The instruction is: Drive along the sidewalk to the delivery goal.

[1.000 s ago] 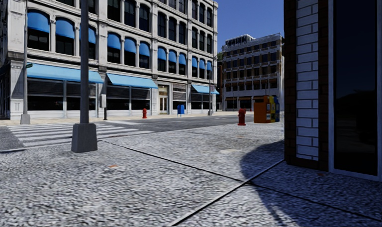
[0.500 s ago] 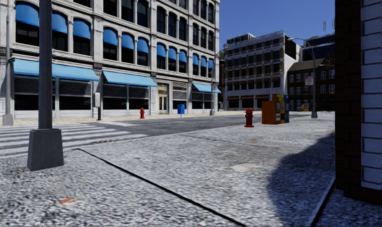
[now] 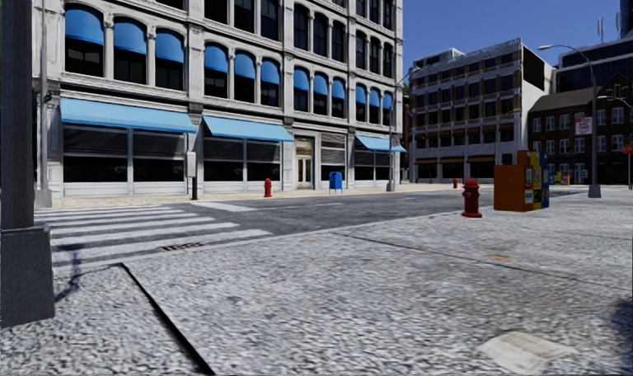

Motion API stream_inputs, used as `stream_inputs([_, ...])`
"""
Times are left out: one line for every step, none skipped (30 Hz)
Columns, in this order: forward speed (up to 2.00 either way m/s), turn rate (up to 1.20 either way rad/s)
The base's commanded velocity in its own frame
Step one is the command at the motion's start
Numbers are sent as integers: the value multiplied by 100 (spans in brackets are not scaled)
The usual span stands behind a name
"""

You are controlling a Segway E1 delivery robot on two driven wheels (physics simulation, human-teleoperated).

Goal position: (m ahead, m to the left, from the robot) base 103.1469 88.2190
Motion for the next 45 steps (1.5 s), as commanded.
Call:
stream_inputs([200,45])
stream_inputs([200,48])
stream_inputs([200,52])
stream_inputs([200,52])
stream_inputs([200,54])
stream_inputs([200,56])
stream_inputs([200,57])
stream_inputs([200,57])
stream_inputs([200,57])
stream_inputs([200,57])
stream_inputs([200,57])
stream_inputs([200,57])
stream_inputs([200,57])
stream_inputs([200,57])
stream_inputs([200,57])
stream_inputs([200,57])
stream_inputs([200,57])
stream_inputs([200,57])
stream_inputs([200,57])
stream_inputs([200,57])
stream_inputs([200,57])
stream_inputs([200,57])
stream_inputs([200,57])
stream_inputs([200,57])
stream_inputs([200,57])
stream_inputs([200,57])
stream_inputs([200,51])
stream_inputs([200,51])
stream_inputs([200,45])
stream_inputs([200,43])
stream_inputs([200,43])
stream_inputs([200,43])
stream_inputs([200,43])
stream_inputs([200,43])
stream_inputs([200,43])
stream_inputs([200,43])
stream_inputs([200,43])
stream_inputs([200,31])
stream_inputs([200,0])
stream_inputs([200,0])
stream_inputs([200,0])
stream_inputs([200,0])
stream_inputs([200,0])
stream_inputs([200,0])
stream_inputs([200,0])
